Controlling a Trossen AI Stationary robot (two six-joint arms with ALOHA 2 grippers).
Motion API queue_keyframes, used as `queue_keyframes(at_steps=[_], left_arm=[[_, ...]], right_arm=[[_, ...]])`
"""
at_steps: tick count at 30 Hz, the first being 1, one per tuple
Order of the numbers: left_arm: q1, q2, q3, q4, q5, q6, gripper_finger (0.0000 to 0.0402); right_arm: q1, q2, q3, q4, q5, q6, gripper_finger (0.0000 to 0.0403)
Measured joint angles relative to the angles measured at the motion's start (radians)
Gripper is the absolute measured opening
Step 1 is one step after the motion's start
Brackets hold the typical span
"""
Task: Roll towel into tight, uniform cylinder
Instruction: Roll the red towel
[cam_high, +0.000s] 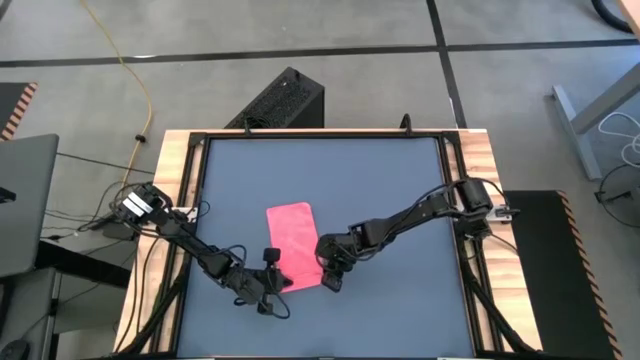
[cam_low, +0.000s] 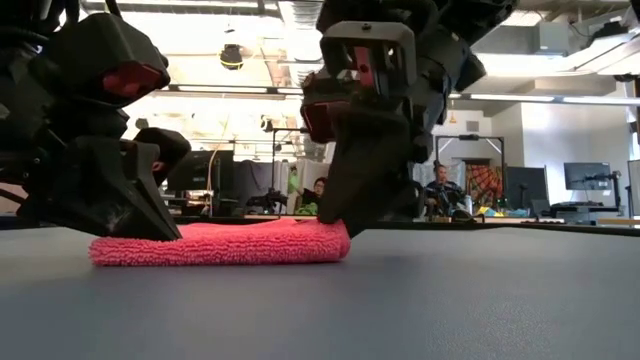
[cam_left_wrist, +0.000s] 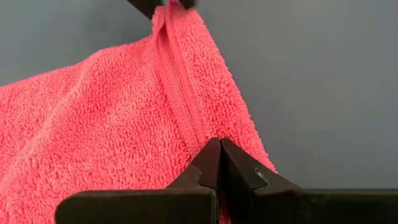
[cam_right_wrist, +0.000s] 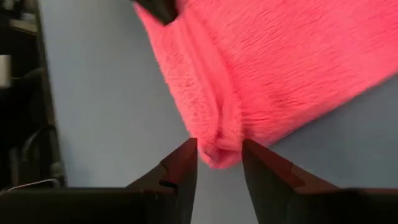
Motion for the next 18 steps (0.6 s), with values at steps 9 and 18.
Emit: queue_keyframes(at_steps=[9, 18], left_arm=[[0.004, 0.000, 0.000, -0.019, 0.000, -0.013, 0.0000], [0.014, -0.001, 0.000, -0.019, 0.008, -0.025, 0.0000]], right_arm=[[0.121, -0.100, 0.011, -0.094, 0.356, -0.279, 0.0154], [0.316, 0.050, 0.024, 0.071, 0.740, -0.821, 0.0148]])
